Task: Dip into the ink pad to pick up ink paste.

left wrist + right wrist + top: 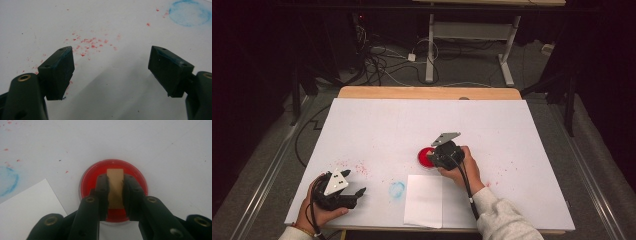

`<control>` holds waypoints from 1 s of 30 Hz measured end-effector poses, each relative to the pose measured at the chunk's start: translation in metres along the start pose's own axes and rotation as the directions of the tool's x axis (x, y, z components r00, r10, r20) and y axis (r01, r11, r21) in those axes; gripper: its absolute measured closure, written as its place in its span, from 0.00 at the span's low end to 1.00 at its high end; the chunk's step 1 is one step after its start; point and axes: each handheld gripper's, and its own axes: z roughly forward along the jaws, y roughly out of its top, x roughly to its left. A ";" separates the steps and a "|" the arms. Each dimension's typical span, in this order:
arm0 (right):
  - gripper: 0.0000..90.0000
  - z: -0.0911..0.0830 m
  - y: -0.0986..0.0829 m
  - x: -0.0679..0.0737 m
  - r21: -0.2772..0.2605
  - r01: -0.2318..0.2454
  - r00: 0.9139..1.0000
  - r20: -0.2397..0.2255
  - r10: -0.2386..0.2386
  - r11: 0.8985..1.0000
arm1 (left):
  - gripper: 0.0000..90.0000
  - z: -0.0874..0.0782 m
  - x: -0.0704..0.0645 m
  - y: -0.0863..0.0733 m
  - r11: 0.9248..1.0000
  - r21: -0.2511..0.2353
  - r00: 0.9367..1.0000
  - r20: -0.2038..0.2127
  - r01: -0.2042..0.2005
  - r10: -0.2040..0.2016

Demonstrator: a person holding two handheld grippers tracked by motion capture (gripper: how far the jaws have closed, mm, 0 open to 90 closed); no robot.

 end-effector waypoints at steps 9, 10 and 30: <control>0.84 -0.018 0.006 -0.001 -0.053 0.005 1.000 -0.004 -0.005 0.999 | 0.23 0.001 0.000 0.001 1.000 -0.003 1.000 -0.001 -0.006 0.006; 0.84 -0.020 0.007 -0.001 -0.058 0.009 1.000 0.001 -0.009 0.998 | 0.23 0.002 0.000 0.001 1.000 -0.002 1.000 -0.001 -0.007 0.007; 0.84 -0.056 0.019 0.002 -0.152 0.031 0.999 -0.017 -0.033 0.988 | 0.23 0.002 -0.001 0.002 1.000 -0.004 1.000 0.005 -0.015 0.015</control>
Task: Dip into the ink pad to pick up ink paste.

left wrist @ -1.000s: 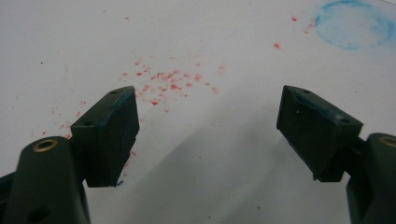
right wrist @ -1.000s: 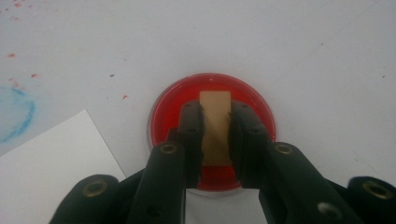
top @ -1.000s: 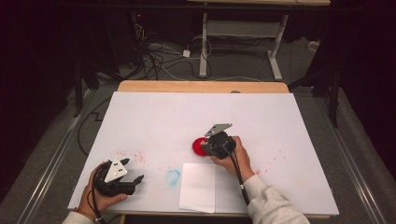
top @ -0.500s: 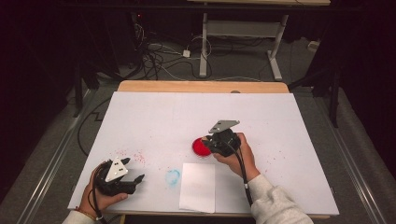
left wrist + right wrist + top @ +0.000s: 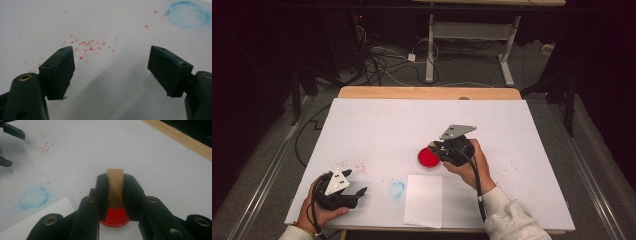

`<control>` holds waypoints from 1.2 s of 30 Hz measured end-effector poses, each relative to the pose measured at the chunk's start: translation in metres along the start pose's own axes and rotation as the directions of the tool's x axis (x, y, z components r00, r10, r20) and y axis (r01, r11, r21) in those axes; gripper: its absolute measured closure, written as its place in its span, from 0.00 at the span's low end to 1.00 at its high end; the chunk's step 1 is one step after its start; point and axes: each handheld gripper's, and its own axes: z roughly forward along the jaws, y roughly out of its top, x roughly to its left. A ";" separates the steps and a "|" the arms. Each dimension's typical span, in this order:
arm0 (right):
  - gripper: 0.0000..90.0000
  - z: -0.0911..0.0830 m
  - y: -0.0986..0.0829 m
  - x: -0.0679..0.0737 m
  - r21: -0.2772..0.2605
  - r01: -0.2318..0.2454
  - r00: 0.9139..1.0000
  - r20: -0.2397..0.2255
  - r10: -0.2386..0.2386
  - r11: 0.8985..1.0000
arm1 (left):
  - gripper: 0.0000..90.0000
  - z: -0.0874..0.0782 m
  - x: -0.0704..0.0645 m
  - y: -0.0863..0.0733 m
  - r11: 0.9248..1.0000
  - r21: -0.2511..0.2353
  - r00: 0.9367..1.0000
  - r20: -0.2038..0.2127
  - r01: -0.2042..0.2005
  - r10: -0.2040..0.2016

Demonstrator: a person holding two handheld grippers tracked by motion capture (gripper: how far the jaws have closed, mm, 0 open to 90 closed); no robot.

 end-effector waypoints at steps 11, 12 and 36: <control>0.84 -0.003 0.003 0.004 -0.006 0.009 1.000 -0.011 -0.009 1.000 | 0.24 0.001 0.000 0.000 1.000 0.003 1.000 0.003 0.001 -0.001; 0.84 -0.002 0.002 0.003 -0.003 0.014 1.000 -0.012 -0.014 1.000 | 0.24 0.001 0.000 0.000 1.000 0.003 1.000 0.002 0.000 -0.001; 0.84 0.046 -0.021 -0.003 0.171 -0.018 0.999 -0.033 0.024 0.985 | 0.23 0.003 0.000 -0.001 1.000 0.018 1.000 0.001 0.002 -0.002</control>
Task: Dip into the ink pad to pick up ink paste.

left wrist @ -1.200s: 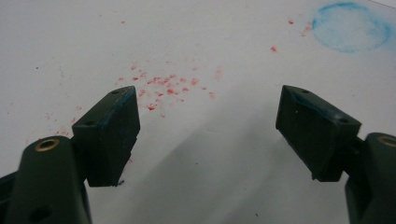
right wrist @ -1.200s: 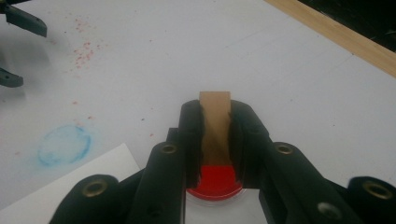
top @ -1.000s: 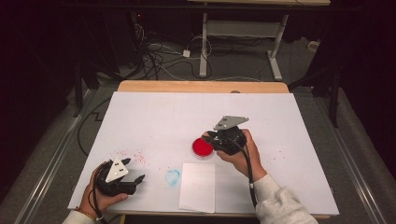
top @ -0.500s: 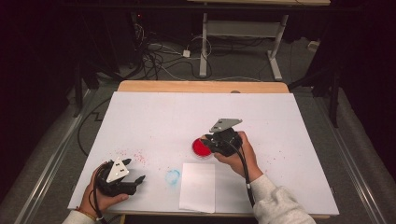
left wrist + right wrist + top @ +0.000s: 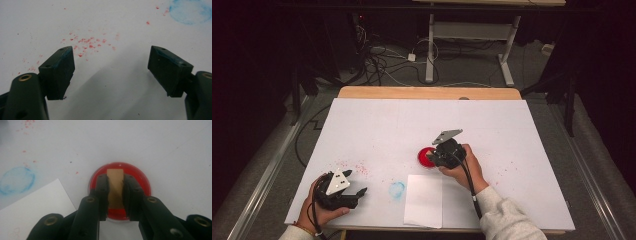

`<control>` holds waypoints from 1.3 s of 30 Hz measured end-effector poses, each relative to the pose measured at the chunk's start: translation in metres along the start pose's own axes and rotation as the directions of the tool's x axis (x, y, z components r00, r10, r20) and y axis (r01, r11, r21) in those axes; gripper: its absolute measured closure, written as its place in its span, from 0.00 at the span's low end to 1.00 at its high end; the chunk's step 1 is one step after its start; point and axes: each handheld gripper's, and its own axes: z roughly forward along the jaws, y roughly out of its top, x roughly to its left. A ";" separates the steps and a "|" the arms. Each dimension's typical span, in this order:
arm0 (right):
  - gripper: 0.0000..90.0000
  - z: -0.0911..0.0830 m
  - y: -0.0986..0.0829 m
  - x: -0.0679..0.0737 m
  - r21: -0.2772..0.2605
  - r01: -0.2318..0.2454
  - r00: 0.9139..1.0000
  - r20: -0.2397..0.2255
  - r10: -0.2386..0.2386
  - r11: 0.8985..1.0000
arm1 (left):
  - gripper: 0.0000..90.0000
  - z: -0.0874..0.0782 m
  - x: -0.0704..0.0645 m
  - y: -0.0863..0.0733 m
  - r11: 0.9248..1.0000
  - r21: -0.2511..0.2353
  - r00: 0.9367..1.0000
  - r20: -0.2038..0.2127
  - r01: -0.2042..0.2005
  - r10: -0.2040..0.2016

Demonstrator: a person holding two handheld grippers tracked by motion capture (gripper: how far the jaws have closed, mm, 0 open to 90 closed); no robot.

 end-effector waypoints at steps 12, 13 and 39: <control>0.85 0.012 0.000 0.001 0.051 0.014 1.000 0.013 -0.014 0.999 | 0.23 -0.002 -0.001 0.001 1.000 -0.017 1.000 -0.013 -0.001 0.001; 0.85 0.012 0.000 0.001 0.048 0.008 1.000 0.009 -0.009 0.999 | 0.23 -0.003 -0.001 0.001 1.000 -0.016 1.000 -0.013 0.000 0.000; 0.84 0.013 -0.004 -0.003 0.029 0.006 1.000 -0.011 -0.005 1.000 | 0.23 -0.005 -0.002 0.001 1.000 -0.021 1.000 -0.008 0.008 -0.008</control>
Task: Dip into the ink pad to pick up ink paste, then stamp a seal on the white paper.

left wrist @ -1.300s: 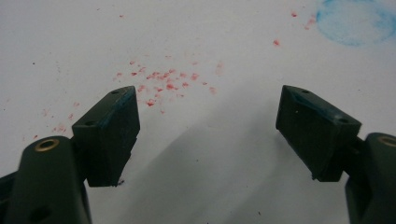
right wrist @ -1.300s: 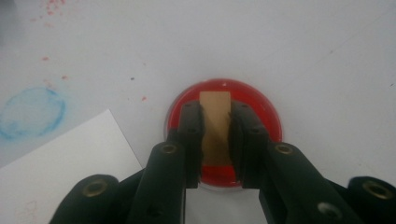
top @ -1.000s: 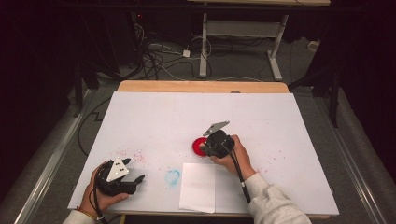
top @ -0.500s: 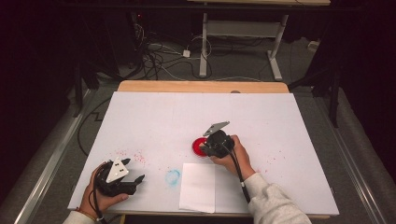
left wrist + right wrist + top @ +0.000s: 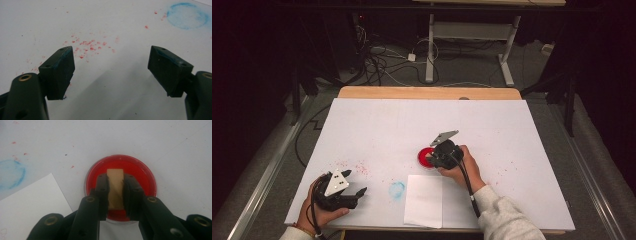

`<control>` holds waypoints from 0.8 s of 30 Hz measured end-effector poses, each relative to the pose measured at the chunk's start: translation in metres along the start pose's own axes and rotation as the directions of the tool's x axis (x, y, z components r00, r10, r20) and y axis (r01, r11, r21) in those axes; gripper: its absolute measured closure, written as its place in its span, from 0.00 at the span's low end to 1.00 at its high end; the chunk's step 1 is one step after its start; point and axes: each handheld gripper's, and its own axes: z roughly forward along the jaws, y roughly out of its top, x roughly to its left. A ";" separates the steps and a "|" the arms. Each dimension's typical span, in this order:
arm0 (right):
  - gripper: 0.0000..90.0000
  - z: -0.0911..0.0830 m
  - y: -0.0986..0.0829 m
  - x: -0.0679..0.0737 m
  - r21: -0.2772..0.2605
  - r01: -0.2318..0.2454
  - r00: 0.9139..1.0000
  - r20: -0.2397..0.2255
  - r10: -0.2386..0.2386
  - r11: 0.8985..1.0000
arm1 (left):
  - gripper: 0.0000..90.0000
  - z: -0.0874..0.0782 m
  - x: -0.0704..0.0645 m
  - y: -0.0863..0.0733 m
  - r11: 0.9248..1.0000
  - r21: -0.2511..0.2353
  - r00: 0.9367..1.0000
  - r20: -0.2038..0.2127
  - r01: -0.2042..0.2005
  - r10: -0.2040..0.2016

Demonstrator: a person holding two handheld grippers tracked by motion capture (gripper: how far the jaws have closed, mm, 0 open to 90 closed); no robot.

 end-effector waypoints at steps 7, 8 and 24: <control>0.85 0.000 -0.002 0.000 -0.011 -0.010 1.000 -0.001 0.010 1.000 | 0.23 0.000 0.000 -0.001 1.000 0.004 1.000 -0.003 0.007 -0.007; 0.84 0.000 -0.002 0.000 -0.014 -0.004 1.000 0.002 0.004 1.000 | 0.23 0.000 0.000 -0.001 1.000 0.003 1.000 -0.007 0.008 -0.008; 0.84 -0.018 0.005 0.004 -0.078 0.011 1.000 0.010 -0.010 0.997 | 0.23 -0.001 -0.001 0.000 1.000 0.006 1.000 -0.011 -0.008 0.008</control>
